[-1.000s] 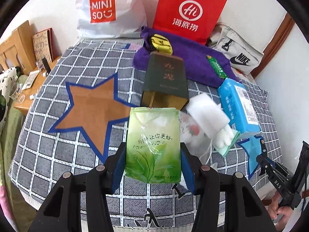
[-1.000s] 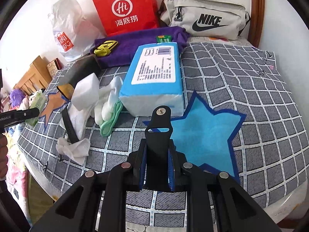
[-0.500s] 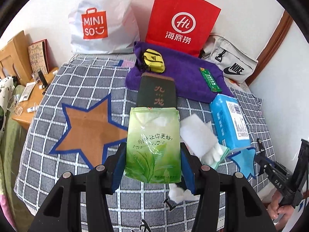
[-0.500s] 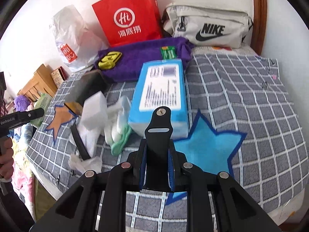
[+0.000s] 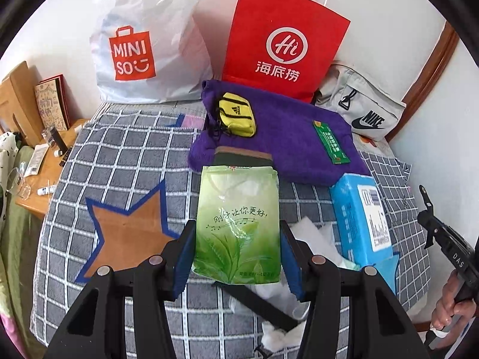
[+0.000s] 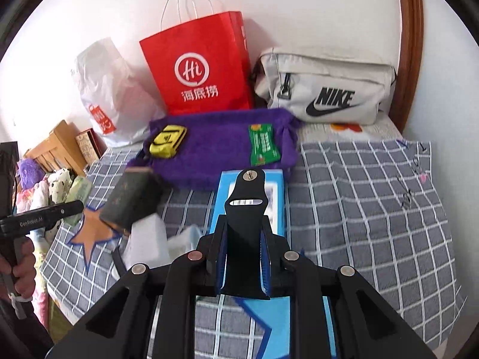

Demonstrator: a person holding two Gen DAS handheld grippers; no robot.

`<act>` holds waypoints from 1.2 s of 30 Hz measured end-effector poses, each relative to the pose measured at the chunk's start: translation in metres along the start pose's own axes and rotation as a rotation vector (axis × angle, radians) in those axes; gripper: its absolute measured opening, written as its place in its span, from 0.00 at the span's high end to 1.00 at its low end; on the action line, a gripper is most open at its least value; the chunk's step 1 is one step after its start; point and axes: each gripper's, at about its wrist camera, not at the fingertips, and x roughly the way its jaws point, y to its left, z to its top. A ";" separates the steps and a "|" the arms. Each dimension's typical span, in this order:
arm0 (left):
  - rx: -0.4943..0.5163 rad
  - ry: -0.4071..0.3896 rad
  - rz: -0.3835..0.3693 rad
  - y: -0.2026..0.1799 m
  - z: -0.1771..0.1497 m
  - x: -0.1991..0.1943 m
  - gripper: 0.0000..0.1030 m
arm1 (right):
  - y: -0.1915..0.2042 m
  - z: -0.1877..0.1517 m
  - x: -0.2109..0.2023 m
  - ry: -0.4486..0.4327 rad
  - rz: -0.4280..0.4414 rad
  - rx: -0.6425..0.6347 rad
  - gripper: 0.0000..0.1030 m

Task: Organize soft objects
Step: 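Carry the tissue pack and watch strap onto the purple towel and release both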

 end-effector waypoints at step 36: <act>-0.007 0.067 -0.015 -0.005 0.117 0.121 0.51 | -0.006 0.116 0.147 0.072 0.042 -0.017 0.81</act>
